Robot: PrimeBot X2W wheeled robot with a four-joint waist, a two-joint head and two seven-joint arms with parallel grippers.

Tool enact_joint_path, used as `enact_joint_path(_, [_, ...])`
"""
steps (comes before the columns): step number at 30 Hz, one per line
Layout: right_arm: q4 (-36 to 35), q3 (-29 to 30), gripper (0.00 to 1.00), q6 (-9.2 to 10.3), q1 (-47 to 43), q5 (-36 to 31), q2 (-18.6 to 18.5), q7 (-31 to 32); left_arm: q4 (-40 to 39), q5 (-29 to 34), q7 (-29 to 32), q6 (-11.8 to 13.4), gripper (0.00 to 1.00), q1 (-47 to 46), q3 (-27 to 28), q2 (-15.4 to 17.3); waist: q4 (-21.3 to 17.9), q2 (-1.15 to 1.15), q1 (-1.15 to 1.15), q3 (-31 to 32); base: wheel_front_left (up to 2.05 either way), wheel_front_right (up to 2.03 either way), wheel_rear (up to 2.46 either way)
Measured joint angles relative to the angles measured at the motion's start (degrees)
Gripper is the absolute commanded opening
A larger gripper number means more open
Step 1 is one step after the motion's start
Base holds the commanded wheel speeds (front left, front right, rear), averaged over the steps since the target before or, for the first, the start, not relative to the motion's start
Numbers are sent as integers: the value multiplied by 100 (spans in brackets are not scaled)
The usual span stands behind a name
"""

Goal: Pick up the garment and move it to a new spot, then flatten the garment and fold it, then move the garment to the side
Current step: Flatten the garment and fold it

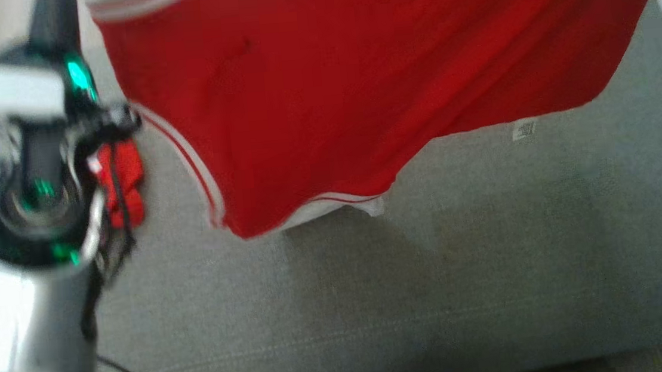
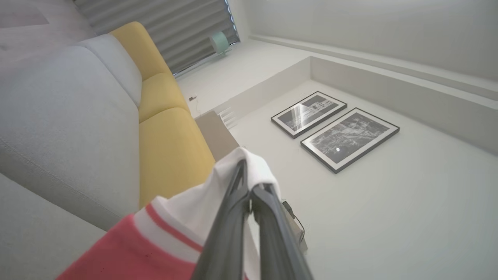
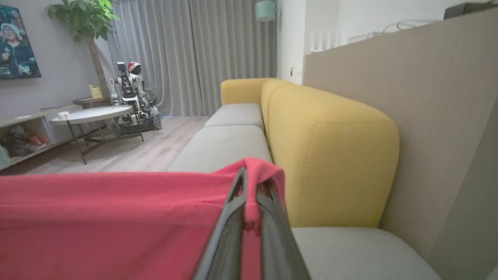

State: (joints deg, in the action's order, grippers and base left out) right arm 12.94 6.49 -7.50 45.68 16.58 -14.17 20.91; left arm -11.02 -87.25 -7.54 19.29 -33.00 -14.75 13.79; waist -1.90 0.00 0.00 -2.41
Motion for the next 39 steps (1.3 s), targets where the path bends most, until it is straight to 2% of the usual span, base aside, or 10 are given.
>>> enact_joint_path(4, [-15, 293, 0, 0, 702, -78, 376, 468, 423, 151, 267, 248, 0, -1309, -183, 29, -17, 0, 0, -533, 0, 0, 0])
enact_joint_path(6, [107, 334, 0, 0, 1366, -183, 485, 533, 792, 297, 383, 266, 0, -2191, -278, 29, -23, 0, 0, -873, 0, 0, 0])
enact_joint_path(8, [331, 352, 0, 0, 2184, -399, 510, 360, 1260, 547, 421, 170, 0, -3148, -372, 27, -27, 0, 0, -1258, 0, 0, 0])
enact_joint_path(13, [1196, 477, 0, 0, 4151, -597, 553, -1025, 2638, 1218, 29, -521, 0, -5229, -463, -40, -16, 0, 0, -2221, 0, 0, 0])
enact_joint_path(18, [2091, 200, 0, 0, 4961, -692, 534, -2533, 3621, 1578, -502, -1202, 0, -6113, -414, -232, 42, -1, 2, -2981, 0, 0, 0])
enact_joint_path(23, [3115, 111, 0, 0, 4831, -472, 450, -3116, 4179, 1761, -619, -1739, 0, -5951, -533, -514, 224, -1, 3, -3361, 0, 0, 0])
enact_joint_path(25, [3285, 112, 0, 0, 4716, -381, 443, -3167, 4248, 1767, -626, -1823, 0, -5836, -564, -555, 277, -1, 3, -3386, 0, 0, 0])
enact_joint_path(27, [3711, 62, 0, 0, 4245, -82, 424, -3247, 4420, 1812, -668, -2014, 0, -5360, -667, -599, 390, -1, 2, -3376, 0, 0, 0])
enact_joint_path(33, [4233, -310, 0, 0, 3108, 727, 347, -3089, 4603, 1808, -668, -2257, 0, -3898, -901, -653, 476, 0, 1, -3054, 0, 0, 0])
enact_joint_path(39, [4580, -998, 0, 0, 1974, 1256, 292, -2571, 4687, 1782, -657, -2340, 0, -2403, -1190, -552, 518, 0, 0, -2535, 0, 0, 0])
